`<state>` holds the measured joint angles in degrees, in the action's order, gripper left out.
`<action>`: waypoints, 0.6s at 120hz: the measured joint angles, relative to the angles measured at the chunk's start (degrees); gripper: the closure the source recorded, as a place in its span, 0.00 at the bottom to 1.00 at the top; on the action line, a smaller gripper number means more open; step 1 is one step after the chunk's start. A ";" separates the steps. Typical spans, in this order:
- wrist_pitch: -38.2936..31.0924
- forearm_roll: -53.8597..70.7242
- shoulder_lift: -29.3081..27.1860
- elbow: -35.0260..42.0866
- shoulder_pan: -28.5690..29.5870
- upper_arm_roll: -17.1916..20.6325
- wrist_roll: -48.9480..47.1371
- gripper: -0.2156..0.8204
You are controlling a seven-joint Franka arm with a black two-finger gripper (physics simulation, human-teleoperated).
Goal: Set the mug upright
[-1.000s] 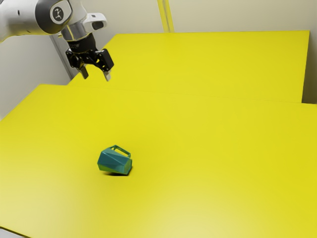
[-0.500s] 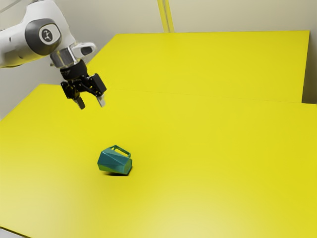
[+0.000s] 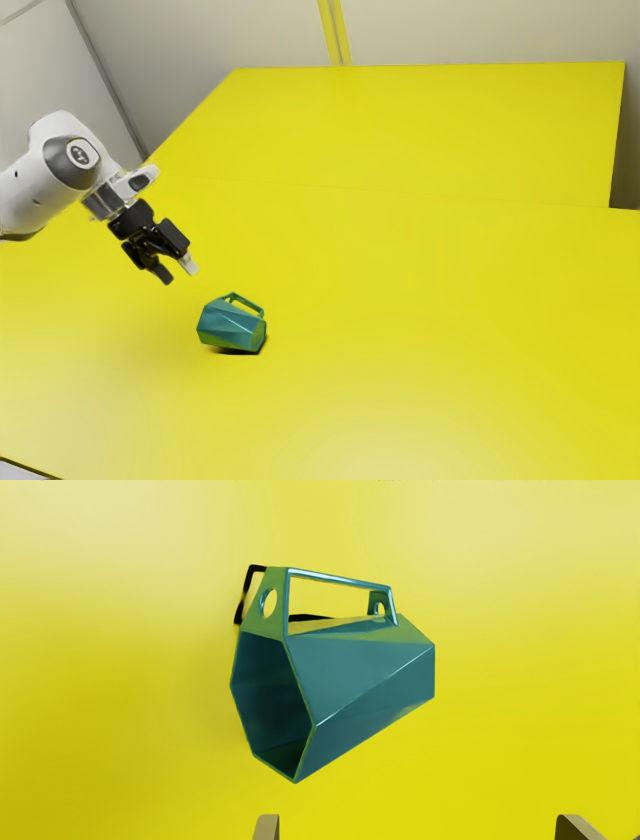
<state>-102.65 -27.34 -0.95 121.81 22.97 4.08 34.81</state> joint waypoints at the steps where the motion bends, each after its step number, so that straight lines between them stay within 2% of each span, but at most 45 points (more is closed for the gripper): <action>1: -0.07 -0.26 0.28 0.02 0.14 -0.01 0.35 0.21; 28: -0.37 -7.49 4.92 1.36 3.64 0.03 8.20 0.21; 72: 1.12 -15.04 9.90 1.99 3.67 0.03 15.88 0.21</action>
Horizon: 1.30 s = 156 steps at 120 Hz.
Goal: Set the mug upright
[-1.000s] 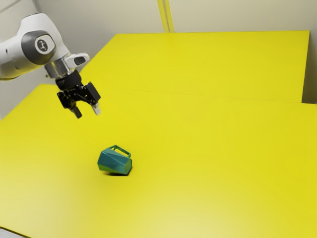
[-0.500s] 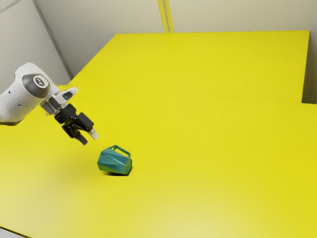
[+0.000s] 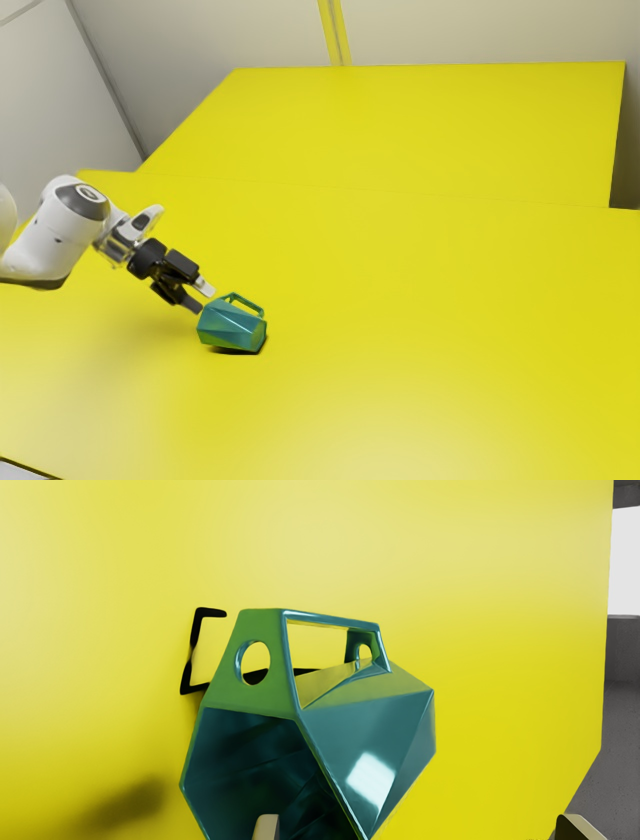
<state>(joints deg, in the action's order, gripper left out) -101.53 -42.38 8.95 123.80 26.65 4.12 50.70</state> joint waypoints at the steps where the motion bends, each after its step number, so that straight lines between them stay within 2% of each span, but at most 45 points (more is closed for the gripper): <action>1: 0.03 -0.10 0.04 0.08 -0.01 -0.01 0.12 0.21; 33: 3.05 -3.23 3.12 1.09 1.10 0.01 3.40 0.22; 64: 5.13 -4.42 3.63 0.98 2.38 0.10 5.58 0.51; 113: 5.82 -5.72 3.57 -0.41 2.47 0.61 8.00 0.85; 131: 5.48 -7.20 3.64 -0.62 2.46 0.63 9.49 0.92; 156: 5.21 -7.74 3.61 -0.68 2.40 0.63 11.08 0.95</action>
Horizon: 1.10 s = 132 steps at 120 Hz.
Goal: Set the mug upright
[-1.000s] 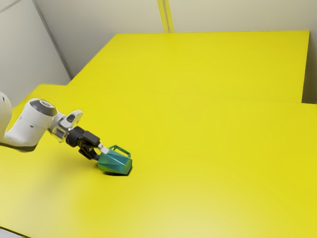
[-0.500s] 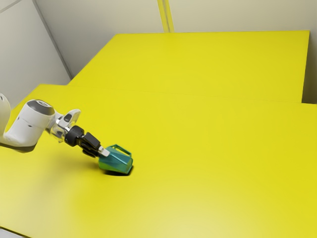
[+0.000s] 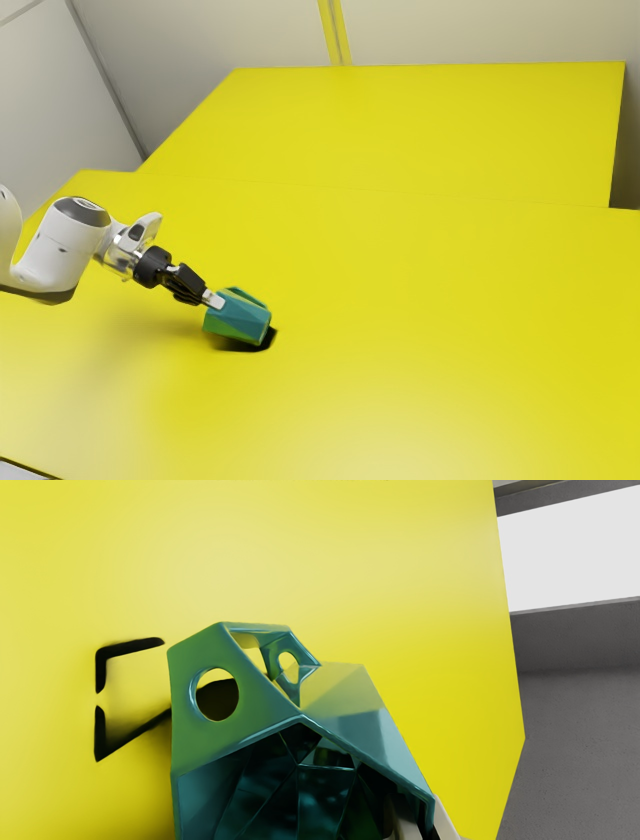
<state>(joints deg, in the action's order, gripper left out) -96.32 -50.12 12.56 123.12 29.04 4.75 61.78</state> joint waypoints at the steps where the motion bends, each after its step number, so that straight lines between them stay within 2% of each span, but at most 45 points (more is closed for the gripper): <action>1: -0.01 -0.01 -0.01 -0.01 -0.01 0.00 0.05 0.95; 21: -0.30 0.08 -1.00 -0.31 -0.31 0.29 0.95 0.96; 45: -3.61 3.29 -6.74 -0.32 -0.47 3.02 1.08 0.97; 62: -10.97 13.49 -11.28 0.14 -0.27 6.90 -1.30 0.97; 94: -25.68 36.01 -14.44 3.04 -1.43 13.25 -10.51 0.97; 132: -34.69 45.52 -16.80 7.99 -0.42 16.08 -20.42 0.97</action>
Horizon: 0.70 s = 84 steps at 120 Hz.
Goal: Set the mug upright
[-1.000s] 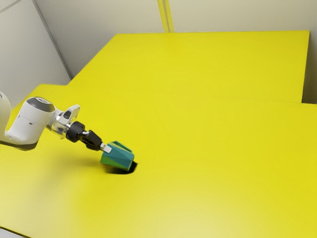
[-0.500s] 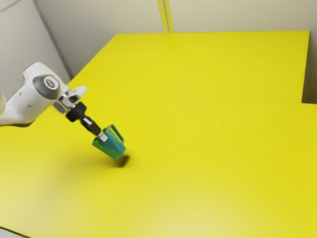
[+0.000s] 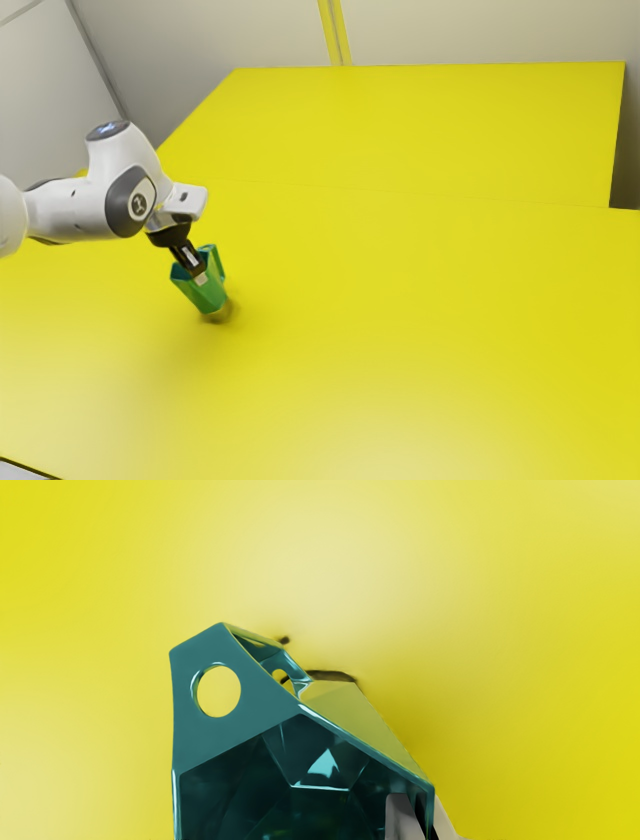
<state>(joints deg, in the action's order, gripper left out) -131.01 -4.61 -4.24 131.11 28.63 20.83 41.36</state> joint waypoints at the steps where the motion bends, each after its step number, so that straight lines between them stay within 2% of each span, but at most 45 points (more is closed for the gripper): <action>1: -0.15 0.12 -0.01 0.08 0.01 0.03 -0.21 0.97; 38: -2.86 1.73 -2.40 3.22 -0.08 1.05 -6.59 0.97; 84: -2.99 1.75 -3.64 4.78 -0.18 5.26 -14.42 0.97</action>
<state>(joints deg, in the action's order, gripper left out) -134.00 -2.85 -7.89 135.89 28.45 26.08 26.94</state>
